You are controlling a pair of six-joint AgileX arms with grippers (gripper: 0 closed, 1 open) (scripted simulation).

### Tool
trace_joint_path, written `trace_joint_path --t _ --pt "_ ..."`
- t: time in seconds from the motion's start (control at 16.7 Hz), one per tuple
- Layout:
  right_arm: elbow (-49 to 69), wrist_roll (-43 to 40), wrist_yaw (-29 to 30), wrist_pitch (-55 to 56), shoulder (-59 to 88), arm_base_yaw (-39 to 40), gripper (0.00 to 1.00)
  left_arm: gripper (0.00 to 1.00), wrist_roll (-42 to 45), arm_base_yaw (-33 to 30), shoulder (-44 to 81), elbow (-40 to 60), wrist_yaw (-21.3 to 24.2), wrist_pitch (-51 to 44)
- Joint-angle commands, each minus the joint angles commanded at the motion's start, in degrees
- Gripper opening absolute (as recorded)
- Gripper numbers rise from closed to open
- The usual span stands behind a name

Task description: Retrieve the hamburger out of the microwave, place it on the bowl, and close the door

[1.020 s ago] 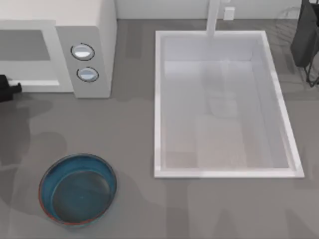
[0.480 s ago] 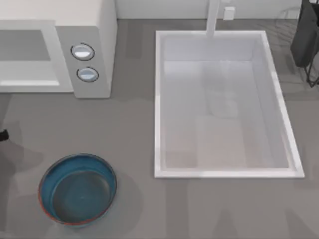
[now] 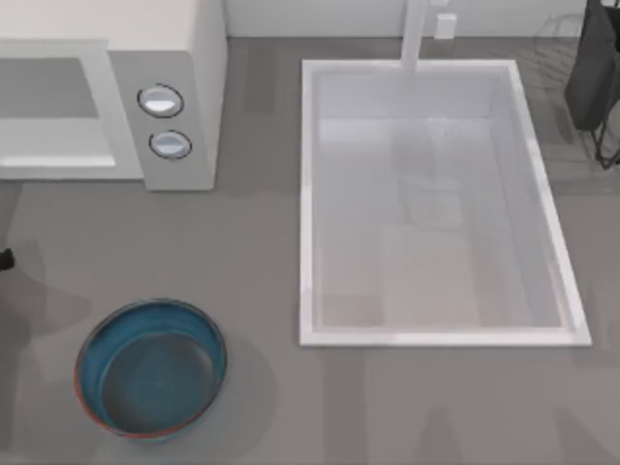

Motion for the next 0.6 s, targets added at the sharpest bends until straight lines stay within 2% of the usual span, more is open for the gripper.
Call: trace_joint_path --t 0.18,0.6 --pt "0.0 0.0 0.0 0.0 0.0 0.0 1.0 0.0 0.0 0.0 -5.9 0.5 -0.1 -6.3" --pt "0.0 0.0 0.0 0.0 0.0 0.0 1.0 0.0 0.0 0.1 -25.3 2.0 -0.3 -27.6"
